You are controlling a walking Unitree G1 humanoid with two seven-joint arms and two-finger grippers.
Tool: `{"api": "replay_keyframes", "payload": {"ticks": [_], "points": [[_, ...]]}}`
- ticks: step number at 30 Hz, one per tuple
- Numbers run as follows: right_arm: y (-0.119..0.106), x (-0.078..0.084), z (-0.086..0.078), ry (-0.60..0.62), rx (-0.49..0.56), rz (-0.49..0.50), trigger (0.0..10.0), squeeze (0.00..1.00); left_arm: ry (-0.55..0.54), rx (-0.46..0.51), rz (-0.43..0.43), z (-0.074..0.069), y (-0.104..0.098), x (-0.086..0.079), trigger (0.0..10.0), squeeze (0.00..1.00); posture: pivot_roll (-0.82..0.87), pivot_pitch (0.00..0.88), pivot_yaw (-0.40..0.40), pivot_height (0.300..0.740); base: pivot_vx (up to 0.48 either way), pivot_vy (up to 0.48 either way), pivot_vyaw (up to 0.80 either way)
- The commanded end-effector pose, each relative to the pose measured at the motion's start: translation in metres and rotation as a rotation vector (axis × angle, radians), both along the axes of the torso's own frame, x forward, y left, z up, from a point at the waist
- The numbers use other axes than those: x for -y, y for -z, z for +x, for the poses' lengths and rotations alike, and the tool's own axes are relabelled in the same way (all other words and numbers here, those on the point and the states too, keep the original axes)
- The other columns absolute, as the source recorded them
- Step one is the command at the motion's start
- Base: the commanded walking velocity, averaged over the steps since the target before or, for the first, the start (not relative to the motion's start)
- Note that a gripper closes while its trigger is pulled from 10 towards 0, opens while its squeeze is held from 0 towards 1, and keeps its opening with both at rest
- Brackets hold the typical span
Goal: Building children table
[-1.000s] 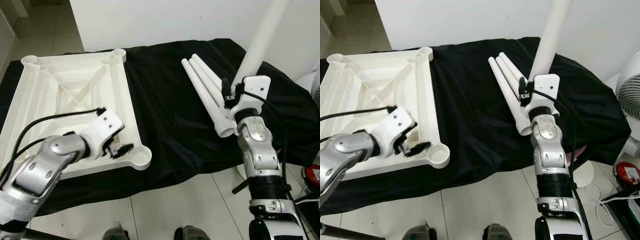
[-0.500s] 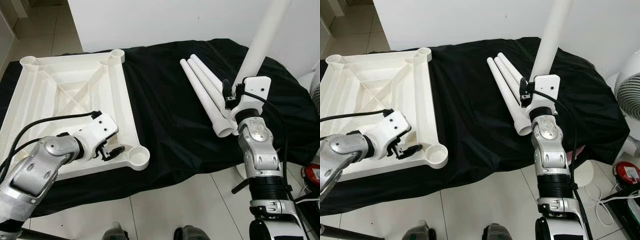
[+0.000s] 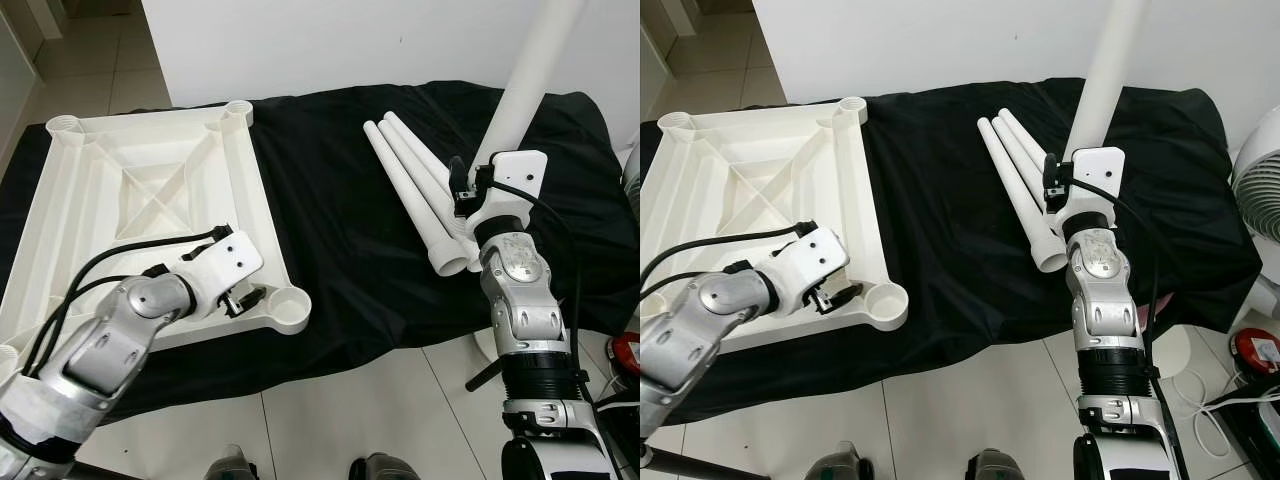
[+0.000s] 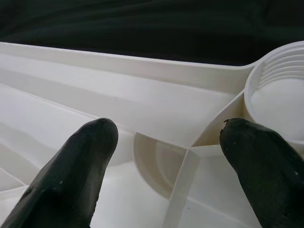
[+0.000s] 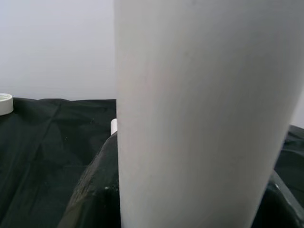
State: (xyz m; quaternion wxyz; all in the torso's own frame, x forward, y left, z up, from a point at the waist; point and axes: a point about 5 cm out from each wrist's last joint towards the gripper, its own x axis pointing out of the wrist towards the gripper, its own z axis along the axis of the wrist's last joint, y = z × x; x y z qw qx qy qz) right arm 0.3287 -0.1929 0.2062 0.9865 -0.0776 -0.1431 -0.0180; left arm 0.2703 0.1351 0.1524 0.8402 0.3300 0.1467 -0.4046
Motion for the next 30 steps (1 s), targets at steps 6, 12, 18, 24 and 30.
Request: {"api": "replay_keyframes", "payload": {"ticks": [6,12,18,24,30], "points": [[-0.004,0.002,0.000,0.015,0.011,0.003,10.0,0.00,0.015,-0.061,0.020,-0.002,0.024,0.014,10.0,0.00,-0.02,0.010,-0.009,0.740,0.000,0.000,0.00],[-0.004,0.000,0.000,0.012,0.013,0.004,10.0,0.00,0.048,-0.086,-0.025,0.001,0.041,0.047,10.0,0.00,-0.02,0.011,-0.010,0.740,0.000,0.000,0.00],[-0.004,0.001,-0.001,0.021,0.015,0.009,10.0,0.00,0.055,-0.055,-0.102,0.013,0.037,0.079,10.0,0.00,-0.04,0.010,-0.001,0.740,0.000,0.000,0.00],[-0.004,-0.003,-0.002,0.009,0.019,0.015,10.0,0.00,0.028,0.017,-0.159,0.030,0.027,0.100,10.0,0.00,-0.04,0.012,0.006,0.740,0.000,0.000,0.00],[-0.001,-0.011,-0.005,-0.042,0.015,0.009,10.0,0.00,-0.053,0.128,-0.379,0.056,-0.015,0.107,10.0,0.00,-0.05,0.008,0.015,0.740,0.000,0.000,0.00]]}}
